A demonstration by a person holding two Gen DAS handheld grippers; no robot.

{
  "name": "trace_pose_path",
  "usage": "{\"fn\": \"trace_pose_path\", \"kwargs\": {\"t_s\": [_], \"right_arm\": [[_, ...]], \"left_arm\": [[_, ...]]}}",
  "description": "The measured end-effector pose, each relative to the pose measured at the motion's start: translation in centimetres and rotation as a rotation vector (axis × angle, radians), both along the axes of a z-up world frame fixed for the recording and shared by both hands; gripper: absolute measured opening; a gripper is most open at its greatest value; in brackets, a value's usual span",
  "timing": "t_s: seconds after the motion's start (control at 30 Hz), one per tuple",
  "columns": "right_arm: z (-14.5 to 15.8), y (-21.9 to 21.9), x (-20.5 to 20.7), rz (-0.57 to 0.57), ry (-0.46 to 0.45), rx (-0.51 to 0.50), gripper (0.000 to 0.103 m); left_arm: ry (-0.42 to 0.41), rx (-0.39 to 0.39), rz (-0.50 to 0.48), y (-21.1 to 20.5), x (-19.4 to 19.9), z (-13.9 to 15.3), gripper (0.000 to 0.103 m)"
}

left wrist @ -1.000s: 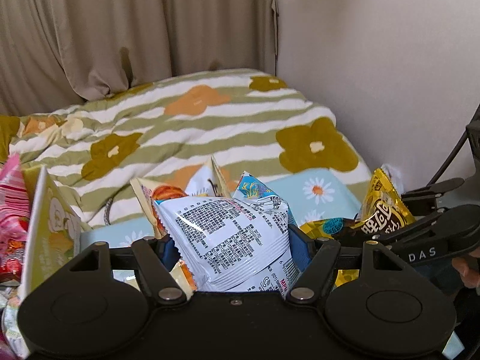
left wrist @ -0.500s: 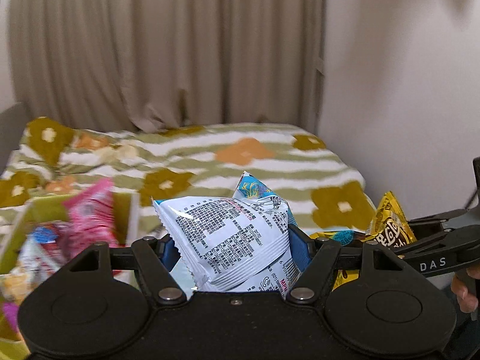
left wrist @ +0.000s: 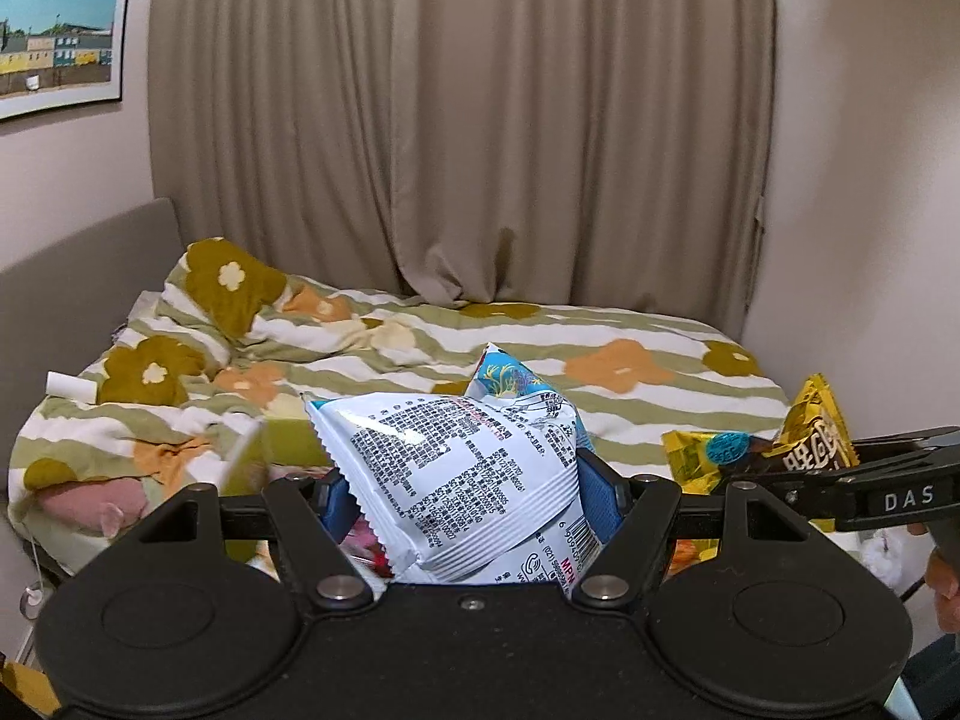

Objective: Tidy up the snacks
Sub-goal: 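Carry both bags into the cardboard box and open both tools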

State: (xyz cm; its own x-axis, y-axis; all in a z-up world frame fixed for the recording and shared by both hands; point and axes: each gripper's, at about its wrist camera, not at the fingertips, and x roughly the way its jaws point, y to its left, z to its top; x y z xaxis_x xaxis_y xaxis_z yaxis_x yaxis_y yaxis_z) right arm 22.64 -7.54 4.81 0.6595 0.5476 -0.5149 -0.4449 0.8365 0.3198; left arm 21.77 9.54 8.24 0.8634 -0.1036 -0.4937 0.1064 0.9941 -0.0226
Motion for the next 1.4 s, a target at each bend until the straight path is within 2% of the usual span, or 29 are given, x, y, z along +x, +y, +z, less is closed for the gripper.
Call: {"fn": "trace_pose_path", "kwargs": {"t_s": [0.27, 0.4, 0.6, 0.8, 0.83, 0.87, 0.9, 0.97, 1.4], "right_arm": [[0.4, 7.9, 3.5, -0.079, 0.027, 0.024, 0.071], [0.0, 11.3, 5.1, -0.138, 0.051, 0.034, 0.071], [-1.1, 14.2, 6.3, -0.244, 0.083, 0.03, 0.071], [-2.2, 15.1, 6.7, -0.318, 0.128, 0.025, 0.071], [-2.3, 15.3, 6.8, -0.322, 0.133, 0.02, 0.071], [-2.4, 15.4, 6.9, -0.326, 0.138, 0.017, 0.071], [-2.5, 15.5, 7.0, -0.328, 0.141, 0.014, 0.071], [-2.6, 15.7, 7.2, -0.326, 0.148, 0.011, 0.071], [-2.4, 16.3, 7.9, -0.257, 0.148, -0.014, 0.071]], "left_arm": [[0.07, -0.069, -0.033, 8.3, 4.3, -0.7, 0.075], [0.107, -0.108, -0.079, 11.1, 7.2, -1.6, 0.075], [0.152, -0.143, -0.155, 12.8, 11.4, -3.3, 0.075], [0.167, -0.166, -0.169, 13.1, 13.5, -4.1, 0.076], [0.172, -0.163, -0.163, 13.1, 13.8, -4.1, 0.077], [0.18, -0.158, -0.158, 13.1, 14.1, -4.3, 0.085], [0.184, -0.154, -0.151, 13.2, 14.3, -4.4, 0.096], [0.192, -0.148, -0.125, 13.4, 14.3, -4.4, 0.103], [0.151, -0.17, -0.013, 16.6, 10.4, -2.5, 0.103]]}}
